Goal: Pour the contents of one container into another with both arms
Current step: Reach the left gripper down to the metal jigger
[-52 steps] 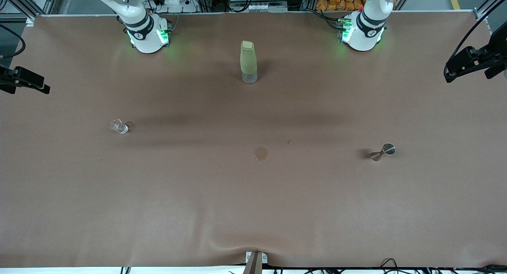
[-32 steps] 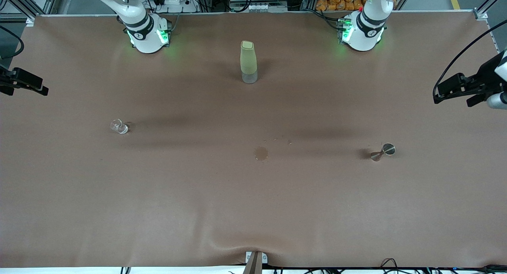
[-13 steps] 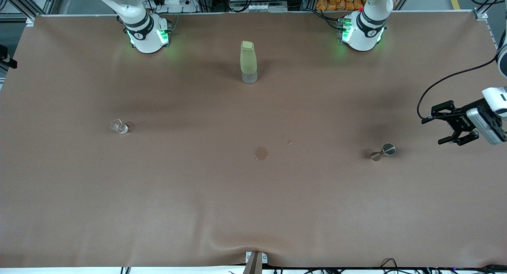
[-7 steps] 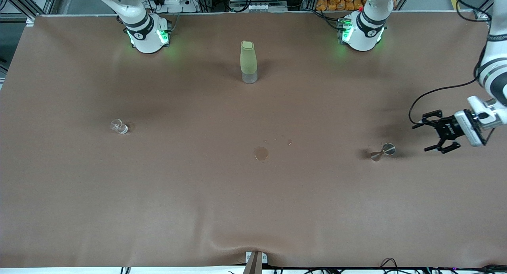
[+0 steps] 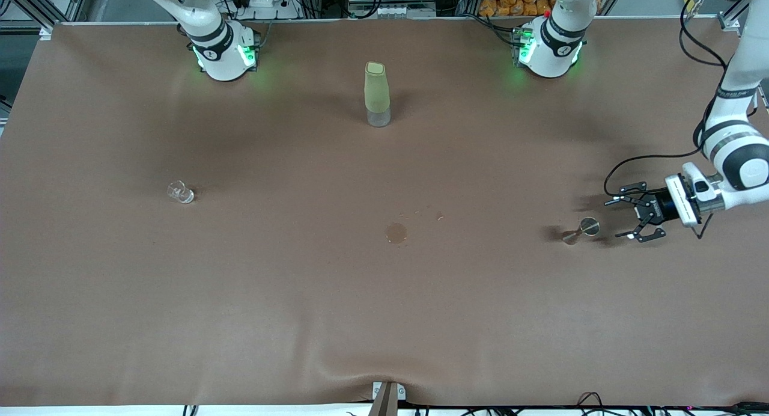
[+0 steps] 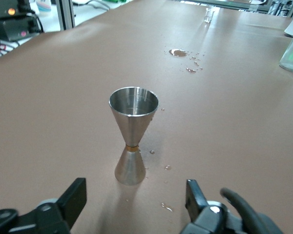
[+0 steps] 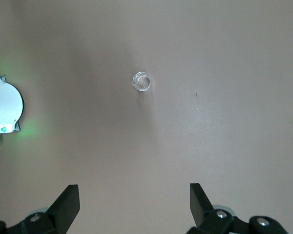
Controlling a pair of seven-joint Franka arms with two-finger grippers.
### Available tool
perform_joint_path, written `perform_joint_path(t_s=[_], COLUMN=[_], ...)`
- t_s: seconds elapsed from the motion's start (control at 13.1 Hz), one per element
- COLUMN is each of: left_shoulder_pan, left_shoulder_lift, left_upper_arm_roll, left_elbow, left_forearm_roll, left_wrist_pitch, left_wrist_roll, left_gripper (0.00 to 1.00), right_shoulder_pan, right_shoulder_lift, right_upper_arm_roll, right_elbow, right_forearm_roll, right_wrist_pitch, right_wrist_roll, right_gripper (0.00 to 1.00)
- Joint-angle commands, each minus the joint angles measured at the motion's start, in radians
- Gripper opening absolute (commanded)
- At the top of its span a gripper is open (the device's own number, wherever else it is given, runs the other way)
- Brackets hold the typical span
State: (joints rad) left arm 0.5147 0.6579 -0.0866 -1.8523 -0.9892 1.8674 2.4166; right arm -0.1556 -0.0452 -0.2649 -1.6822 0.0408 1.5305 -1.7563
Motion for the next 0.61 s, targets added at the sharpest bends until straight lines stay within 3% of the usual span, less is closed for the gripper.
perform_joint_path(t_s=[0.0, 0.23, 0.38, 0.53], left_shoulder_pan=[-0.004, -0.005, -0.008, -0.009], left_shoulder_lift=[0.061, 0.123, 0.14, 0.166], left_upper_arm_roll=[-0.007, -0.009, -0.019, -0.021], left_elbow=[0.058, 0.064, 0.067, 0.099], left_forearm_roll=[-0.054, -0.123, -0.144, -0.151], left_wrist_pitch=[-0.043, -0.118, -0.119, -0.119], left_wrist_roll=[0.101, 0.114, 0.171, 0.177], left_gripper=[0.81, 0.79, 0.67, 0.62], right_shoulder_pan=[-0.047, -0.052, -0.048, -0.044], right_shoulder_lift=[0.013, 0.085, 0.148, 0.223], right_upper_arm_roll=[-0.005, -0.052, -0.101, -0.135], right_elbow=[-0.024, -0.025, -0.05, -0.066], right_forearm_roll=[0.085, 0.193, 0.298, 0.394], right_wrist_pitch=[0.01, 0.01, 0.004, 0.0], right_wrist_roll=[-0.113, -0.253, -0.363, -0.469], right_gripper=[1.0, 1.0, 1.0, 1.0])
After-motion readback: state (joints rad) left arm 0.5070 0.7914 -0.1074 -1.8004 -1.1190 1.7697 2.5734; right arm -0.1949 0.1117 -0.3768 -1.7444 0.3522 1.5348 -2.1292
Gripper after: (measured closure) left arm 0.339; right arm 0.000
